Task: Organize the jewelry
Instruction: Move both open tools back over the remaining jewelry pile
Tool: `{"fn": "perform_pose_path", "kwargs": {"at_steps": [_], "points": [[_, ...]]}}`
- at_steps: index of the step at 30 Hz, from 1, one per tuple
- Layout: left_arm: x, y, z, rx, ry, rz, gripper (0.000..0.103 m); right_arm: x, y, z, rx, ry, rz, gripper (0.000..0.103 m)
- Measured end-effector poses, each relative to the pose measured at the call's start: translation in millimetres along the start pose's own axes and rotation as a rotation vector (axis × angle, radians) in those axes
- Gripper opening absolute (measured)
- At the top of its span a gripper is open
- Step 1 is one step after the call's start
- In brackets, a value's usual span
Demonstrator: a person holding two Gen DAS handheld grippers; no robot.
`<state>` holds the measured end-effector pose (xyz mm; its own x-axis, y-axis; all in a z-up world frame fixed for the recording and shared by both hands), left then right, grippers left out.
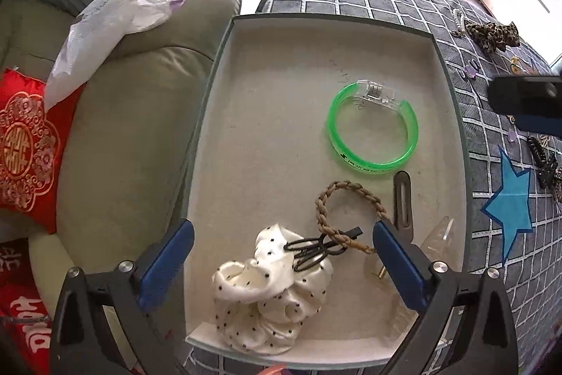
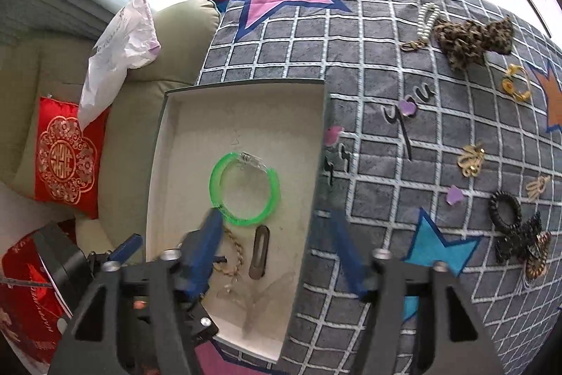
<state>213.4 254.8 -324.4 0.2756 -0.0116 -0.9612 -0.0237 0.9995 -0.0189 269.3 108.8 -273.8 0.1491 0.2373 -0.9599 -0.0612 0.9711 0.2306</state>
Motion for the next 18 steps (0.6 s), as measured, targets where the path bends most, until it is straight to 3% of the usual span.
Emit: {"fn": "perform_pose_path", "kwargs": {"at_steps": [8,18], "points": [[-28.3,6.0,-11.8,-0.024,-0.012,0.03,0.102,-22.0,-26.2,-31.2,0.044,0.006,0.011,0.088],[-64.9,-11.4,-26.1,0.005,-0.029,0.014,0.102,-53.2,-60.5,-65.6,0.107,-0.027,0.029,0.09]]}}
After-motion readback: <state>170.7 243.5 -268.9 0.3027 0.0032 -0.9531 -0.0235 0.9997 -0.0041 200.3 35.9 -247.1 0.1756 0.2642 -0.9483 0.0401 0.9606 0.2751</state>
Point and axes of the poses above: each gripper's, at about its wrist camera, not at the fingertips, and x roughly the way its jaws point, y to its left, z to its top, the point moved 9 cm from there along x, roughly the way its jaws point, and after that the axes turned 6 degrees about -z, right-handed, at the moved point
